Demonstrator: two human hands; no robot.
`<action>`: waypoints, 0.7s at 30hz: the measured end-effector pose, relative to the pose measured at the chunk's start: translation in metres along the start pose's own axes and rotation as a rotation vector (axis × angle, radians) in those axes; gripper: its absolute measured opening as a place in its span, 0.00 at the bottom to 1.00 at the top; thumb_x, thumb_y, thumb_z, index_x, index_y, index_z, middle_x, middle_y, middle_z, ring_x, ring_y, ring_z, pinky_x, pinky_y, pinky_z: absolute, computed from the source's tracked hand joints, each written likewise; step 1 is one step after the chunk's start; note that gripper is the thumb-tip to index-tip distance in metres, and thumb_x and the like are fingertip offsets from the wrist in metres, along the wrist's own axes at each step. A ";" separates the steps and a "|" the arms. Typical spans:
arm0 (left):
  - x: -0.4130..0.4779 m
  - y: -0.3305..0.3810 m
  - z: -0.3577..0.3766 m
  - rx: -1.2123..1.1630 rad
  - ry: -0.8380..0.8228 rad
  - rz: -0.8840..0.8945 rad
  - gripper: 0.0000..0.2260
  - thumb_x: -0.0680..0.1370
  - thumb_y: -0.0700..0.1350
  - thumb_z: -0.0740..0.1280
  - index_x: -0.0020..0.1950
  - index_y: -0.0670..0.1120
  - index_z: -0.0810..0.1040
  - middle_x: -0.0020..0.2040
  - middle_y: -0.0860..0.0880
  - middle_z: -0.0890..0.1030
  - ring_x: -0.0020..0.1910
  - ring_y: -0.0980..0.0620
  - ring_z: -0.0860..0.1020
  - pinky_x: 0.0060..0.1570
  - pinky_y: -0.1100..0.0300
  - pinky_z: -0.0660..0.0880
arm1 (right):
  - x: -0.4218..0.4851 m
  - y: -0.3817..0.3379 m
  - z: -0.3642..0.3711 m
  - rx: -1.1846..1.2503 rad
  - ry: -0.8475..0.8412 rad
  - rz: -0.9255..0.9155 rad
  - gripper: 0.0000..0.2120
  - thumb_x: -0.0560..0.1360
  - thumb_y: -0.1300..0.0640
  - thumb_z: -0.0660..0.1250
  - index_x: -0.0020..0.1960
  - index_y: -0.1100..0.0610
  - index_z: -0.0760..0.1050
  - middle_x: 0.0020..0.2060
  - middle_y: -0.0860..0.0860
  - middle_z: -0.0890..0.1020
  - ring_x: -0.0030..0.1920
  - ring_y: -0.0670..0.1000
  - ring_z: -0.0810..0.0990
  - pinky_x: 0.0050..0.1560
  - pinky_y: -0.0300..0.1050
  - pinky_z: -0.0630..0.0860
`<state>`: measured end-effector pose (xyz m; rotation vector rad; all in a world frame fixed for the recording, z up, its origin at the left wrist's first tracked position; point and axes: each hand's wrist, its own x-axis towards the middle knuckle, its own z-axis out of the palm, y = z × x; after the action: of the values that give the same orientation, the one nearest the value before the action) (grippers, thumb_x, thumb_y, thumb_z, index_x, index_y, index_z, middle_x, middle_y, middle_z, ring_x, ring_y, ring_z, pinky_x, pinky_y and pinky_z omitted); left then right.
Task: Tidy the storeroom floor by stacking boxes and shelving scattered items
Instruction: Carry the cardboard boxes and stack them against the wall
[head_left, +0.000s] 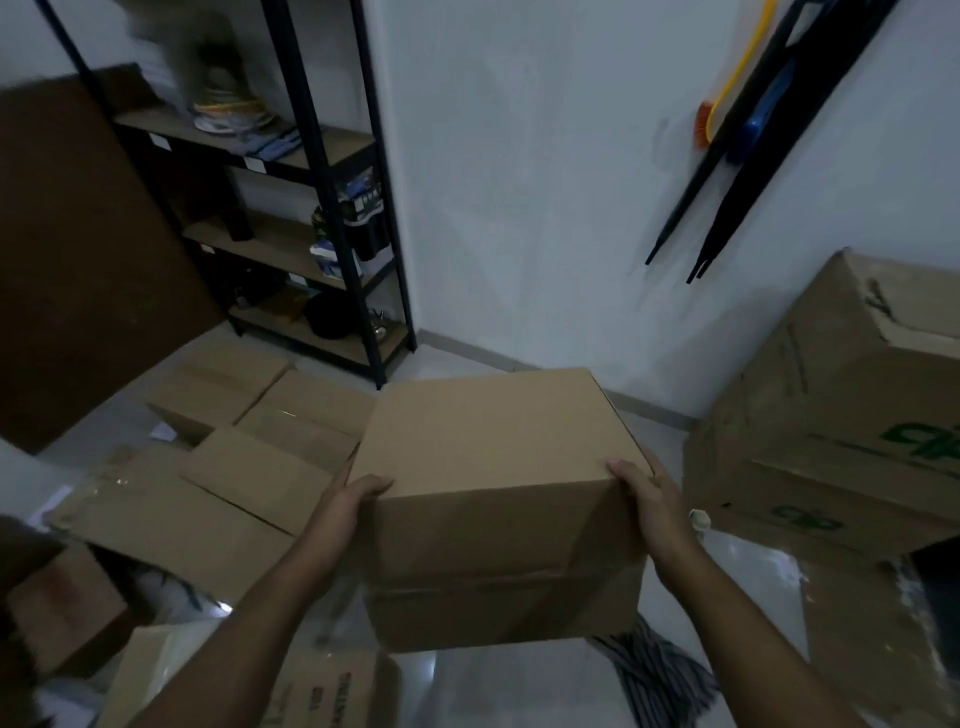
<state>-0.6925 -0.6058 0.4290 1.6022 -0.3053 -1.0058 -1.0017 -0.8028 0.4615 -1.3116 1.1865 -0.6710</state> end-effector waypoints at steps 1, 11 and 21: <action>0.003 0.002 0.016 -0.014 -0.001 0.008 0.31 0.63 0.60 0.77 0.63 0.49 0.81 0.57 0.44 0.85 0.57 0.38 0.82 0.54 0.44 0.77 | 0.017 -0.004 -0.013 -0.019 -0.014 -0.012 0.24 0.73 0.39 0.70 0.68 0.42 0.76 0.59 0.46 0.82 0.57 0.51 0.81 0.55 0.54 0.78; 0.049 0.034 0.091 -0.121 0.120 -0.018 0.14 0.76 0.46 0.70 0.61 0.46 0.82 0.54 0.43 0.86 0.52 0.39 0.84 0.49 0.49 0.77 | 0.138 -0.036 -0.032 -0.028 -0.041 -0.014 0.17 0.79 0.47 0.69 0.67 0.42 0.72 0.53 0.38 0.77 0.53 0.44 0.77 0.53 0.49 0.74; 0.223 0.106 0.106 -0.132 0.083 -0.008 0.20 0.74 0.50 0.70 0.62 0.40 0.79 0.51 0.42 0.85 0.46 0.44 0.84 0.38 0.58 0.77 | 0.297 -0.094 0.018 -0.114 -0.052 0.004 0.22 0.79 0.43 0.68 0.71 0.44 0.69 0.52 0.41 0.77 0.50 0.44 0.77 0.42 0.43 0.72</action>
<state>-0.6039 -0.8595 0.4300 1.5213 -0.1724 -0.9437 -0.8692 -1.0849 0.4674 -1.4127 1.1995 -0.5700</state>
